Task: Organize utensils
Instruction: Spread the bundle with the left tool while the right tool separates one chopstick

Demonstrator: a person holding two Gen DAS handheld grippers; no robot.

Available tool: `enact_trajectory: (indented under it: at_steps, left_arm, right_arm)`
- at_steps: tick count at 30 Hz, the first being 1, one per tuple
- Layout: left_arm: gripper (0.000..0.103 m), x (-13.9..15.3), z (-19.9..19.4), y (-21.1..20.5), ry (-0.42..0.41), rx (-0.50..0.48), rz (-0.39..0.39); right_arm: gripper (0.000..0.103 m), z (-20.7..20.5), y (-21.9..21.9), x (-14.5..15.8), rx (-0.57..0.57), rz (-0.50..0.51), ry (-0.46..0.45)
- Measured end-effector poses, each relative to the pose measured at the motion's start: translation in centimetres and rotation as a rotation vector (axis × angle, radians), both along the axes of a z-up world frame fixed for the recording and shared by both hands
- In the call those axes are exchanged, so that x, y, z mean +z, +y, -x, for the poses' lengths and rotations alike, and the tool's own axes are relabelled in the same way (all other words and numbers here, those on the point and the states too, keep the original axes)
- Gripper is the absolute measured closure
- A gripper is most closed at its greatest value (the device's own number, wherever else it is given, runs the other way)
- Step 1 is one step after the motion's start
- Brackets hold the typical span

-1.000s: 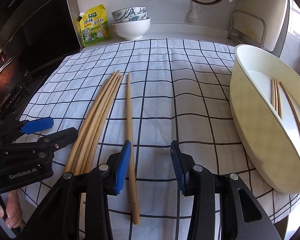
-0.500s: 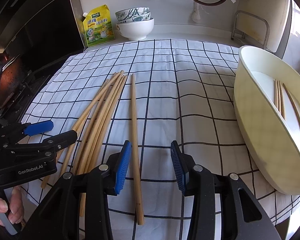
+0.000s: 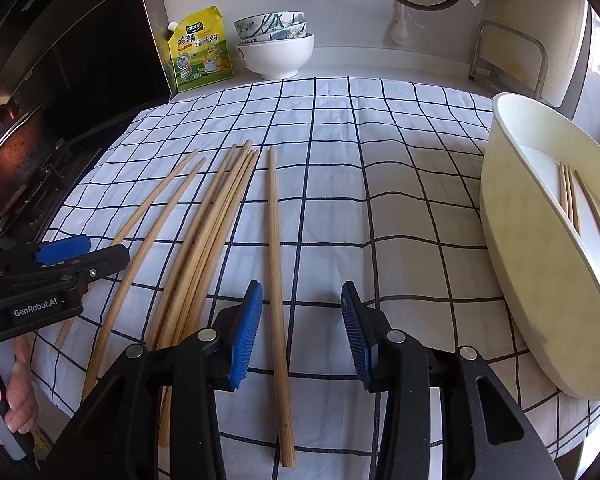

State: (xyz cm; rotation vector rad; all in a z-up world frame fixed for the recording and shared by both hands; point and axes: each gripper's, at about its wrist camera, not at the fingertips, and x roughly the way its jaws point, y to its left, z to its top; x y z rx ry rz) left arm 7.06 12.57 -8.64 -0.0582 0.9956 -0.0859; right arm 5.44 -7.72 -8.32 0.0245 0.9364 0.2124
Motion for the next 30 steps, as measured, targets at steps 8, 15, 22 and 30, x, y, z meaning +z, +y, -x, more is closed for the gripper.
enact_trajectory:
  at_steps: [8,15,22,30]
  left_arm:
    - [0.034,0.0,-0.4,1.2,0.000,0.014,-0.031]
    - [0.032,-0.1,-0.3,0.6,-0.016,-0.011,-0.100]
    - [0.032,-0.1,-0.1,-0.3,-0.019,-0.044,-0.138]
    - [0.032,0.5,0.0,-0.9,-0.033,-0.067,-0.125]
  right_arm:
    - [0.064,-0.1,0.2,-0.3,0.001,0.007,0.007]
    - [0.064,-0.5,0.7,-0.3,0.009,0.033,0.003]
    - [0.064,-0.7,1.0,-0.5,0.018,0.054,-0.001]
    - [0.064,-0.7,0.9,-0.5,0.018,0.047,0.001]
